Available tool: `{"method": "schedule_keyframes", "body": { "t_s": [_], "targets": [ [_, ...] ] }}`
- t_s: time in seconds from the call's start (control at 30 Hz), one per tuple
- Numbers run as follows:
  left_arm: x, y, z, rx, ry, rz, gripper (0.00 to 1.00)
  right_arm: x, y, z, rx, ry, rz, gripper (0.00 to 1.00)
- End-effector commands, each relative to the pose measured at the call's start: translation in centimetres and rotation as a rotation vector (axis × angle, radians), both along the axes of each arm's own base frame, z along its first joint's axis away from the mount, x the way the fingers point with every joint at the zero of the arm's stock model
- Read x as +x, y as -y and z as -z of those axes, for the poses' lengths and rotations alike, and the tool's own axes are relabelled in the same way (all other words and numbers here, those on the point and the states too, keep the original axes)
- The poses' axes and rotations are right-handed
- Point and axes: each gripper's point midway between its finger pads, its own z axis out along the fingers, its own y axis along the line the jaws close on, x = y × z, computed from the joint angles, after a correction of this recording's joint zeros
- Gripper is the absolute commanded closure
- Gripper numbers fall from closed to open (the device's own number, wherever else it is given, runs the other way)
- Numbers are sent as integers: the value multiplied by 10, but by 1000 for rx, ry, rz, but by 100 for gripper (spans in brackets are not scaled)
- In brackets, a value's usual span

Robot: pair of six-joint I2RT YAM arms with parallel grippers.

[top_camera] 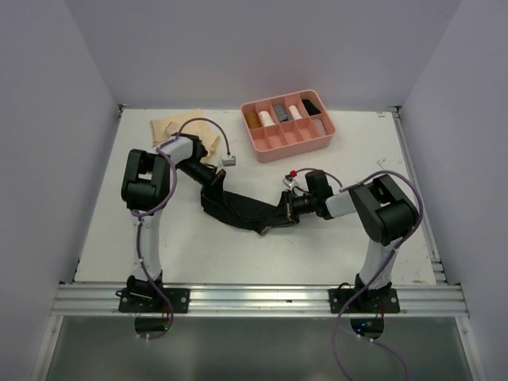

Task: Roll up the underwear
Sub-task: Fold the underwear

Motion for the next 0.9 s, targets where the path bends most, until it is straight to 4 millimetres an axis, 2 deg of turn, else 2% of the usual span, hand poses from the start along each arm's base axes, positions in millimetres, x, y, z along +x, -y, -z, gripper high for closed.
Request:
{"method": "schedule_keyframes", "body": {
  "t_s": [0.0, 0.07, 0.1, 0.13, 0.17, 0.23, 0.27, 0.33, 0.53, 0.57, 0.6, 0.63, 0.67, 0.7, 0.73, 0.77, 0.83, 0.87],
  "targets": [
    [28, 0, -22, -114, -132, -193, 100, 16, -7, -19, 145, -54, 63, 100],
    [40, -5, -18, -129, -190, -253, 100, 24, -1, -14, 157, -76, 103, 100],
    [48, -12, -18, -151, -211, -297, 100, 22, 2, -4, 156, -113, 122, 100],
    [52, -15, -13, -151, -242, -321, 100, 28, 5, -6, 178, -159, 155, 100],
    [56, -20, -11, -155, -249, -339, 100, 33, 5, -13, 218, -118, 157, 100],
    [65, -30, -5, -152, -261, -389, 100, 35, 5, -13, 239, -174, 173, 100],
    [69, -35, -3, -143, -261, -411, 100, 39, 4, -20, 271, -138, 170, 100],
    [78, -43, 7, -89, -256, -465, 100, 42, 2, -27, 303, -189, 190, 100],
    [81, -54, 20, 9, -192, -471, 100, 56, -13, -66, 388, -97, 152, 100],
    [79, -54, 22, 20, -191, -459, 100, 54, -16, -57, 329, -166, 151, 100],
    [77, -53, 24, 29, -190, -445, 100, 63, -19, -57, 297, -48, 123, 100],
    [74, -53, 25, 35, -189, -437, 100, 68, -19, -52, 247, -21, 114, 100],
    [73, -54, 25, 37, -184, -434, 100, 60, -12, -29, 95, -163, 136, 100],
    [73, -55, 27, 48, -179, -434, 100, 79, -15, -37, 39, -84, 110, 100],
    [71, -56, 27, 49, -170, -433, 100, 80, -8, -22, -45, 28, 43, 100],
    [70, -56, 27, 50, -168, -434, 100, 67, 0, -6, -124, -82, 22, 100],
    [68, -57, 29, 59, -164, -435, 100, 86, 10, -1, -180, -33, 31, 100],
    [68, -57, 28, 61, -165, -436, 100, 84, 17, 8, -217, -70, 35, 100]
  ]
}}
